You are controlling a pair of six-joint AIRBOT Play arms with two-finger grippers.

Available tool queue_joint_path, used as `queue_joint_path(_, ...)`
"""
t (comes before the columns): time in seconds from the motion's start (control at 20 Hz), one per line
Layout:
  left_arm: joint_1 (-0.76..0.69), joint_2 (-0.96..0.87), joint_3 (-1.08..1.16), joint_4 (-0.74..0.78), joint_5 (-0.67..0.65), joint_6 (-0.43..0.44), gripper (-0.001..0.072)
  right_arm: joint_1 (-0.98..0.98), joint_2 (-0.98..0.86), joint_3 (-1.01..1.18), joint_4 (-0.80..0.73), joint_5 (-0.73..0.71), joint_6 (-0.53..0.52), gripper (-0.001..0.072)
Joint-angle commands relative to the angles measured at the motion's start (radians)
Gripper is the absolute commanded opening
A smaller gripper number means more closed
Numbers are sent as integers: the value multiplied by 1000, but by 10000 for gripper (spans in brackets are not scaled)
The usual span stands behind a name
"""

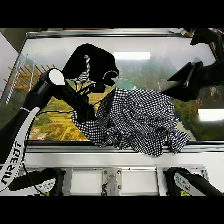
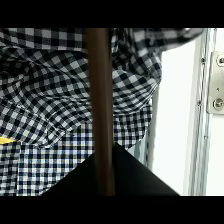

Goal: Fold the clothes and pants, and hang the long-sleeved shirts on hangers.

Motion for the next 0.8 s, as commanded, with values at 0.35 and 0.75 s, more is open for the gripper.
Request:
queue_joint_path(0.35,0,-1,1,0,0,0,10,-317,-211,-304,378,159,-569,689)
queue_joint_path(0.75,0,-1,1,-1,-4,0,10,-132,-352,-304,375,157,-682,689)
